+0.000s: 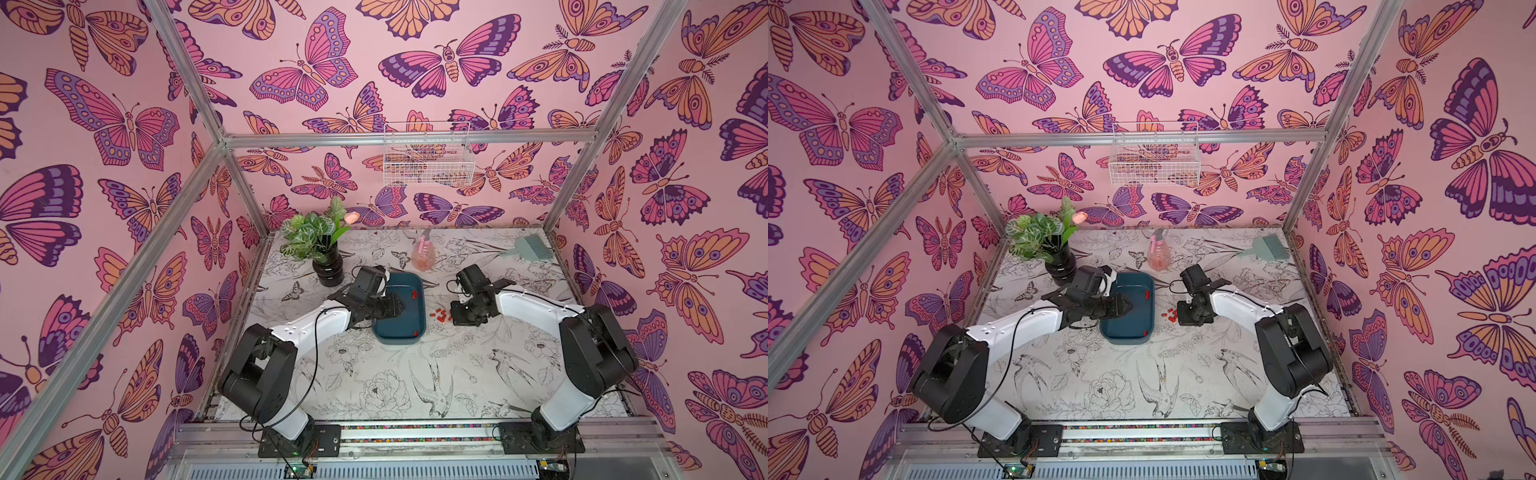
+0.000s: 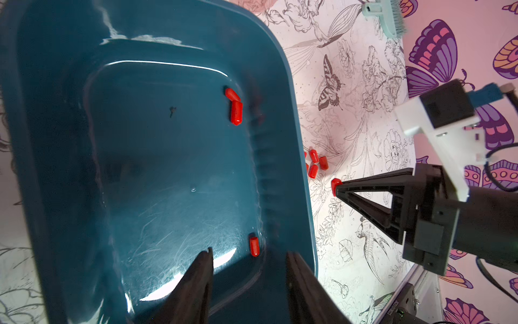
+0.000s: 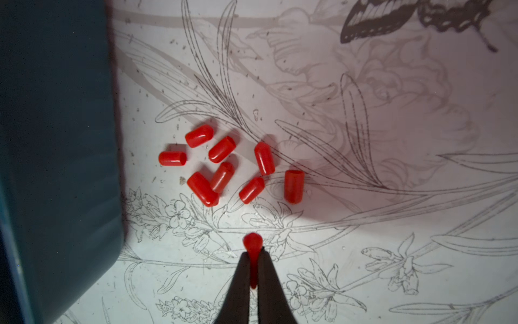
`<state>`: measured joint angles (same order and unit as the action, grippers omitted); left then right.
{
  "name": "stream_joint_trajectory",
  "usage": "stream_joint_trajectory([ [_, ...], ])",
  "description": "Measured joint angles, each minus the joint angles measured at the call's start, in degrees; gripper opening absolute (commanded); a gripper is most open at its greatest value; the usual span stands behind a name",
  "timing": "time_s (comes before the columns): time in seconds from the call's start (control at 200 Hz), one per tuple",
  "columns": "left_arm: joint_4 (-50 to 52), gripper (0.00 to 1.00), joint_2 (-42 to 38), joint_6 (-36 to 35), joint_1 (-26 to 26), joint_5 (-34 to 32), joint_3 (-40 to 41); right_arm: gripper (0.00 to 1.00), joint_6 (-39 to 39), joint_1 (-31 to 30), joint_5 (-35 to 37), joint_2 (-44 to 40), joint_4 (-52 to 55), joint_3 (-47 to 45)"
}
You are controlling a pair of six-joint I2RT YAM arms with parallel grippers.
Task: Take the screw protection sleeves out of the storage box
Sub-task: Place the screw protection sleeve at the center of the board.
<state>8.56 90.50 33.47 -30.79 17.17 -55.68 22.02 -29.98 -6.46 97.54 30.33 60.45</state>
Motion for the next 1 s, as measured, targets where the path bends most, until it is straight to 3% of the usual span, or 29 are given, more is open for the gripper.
stream_joint_trajectory([
  [0.446, -0.04, 0.48, 0.85, 0.00, -0.39, 0.00, -0.44, 0.14, 0.02, 0.02, 0.68, 2.27, -1.22, -0.11],
  [1.001, -0.04, 0.48, 0.85, 0.00, -0.74, 0.00, -0.44, 0.28, 0.02, 0.02, 0.96, 2.99, -1.57, -0.07],
])
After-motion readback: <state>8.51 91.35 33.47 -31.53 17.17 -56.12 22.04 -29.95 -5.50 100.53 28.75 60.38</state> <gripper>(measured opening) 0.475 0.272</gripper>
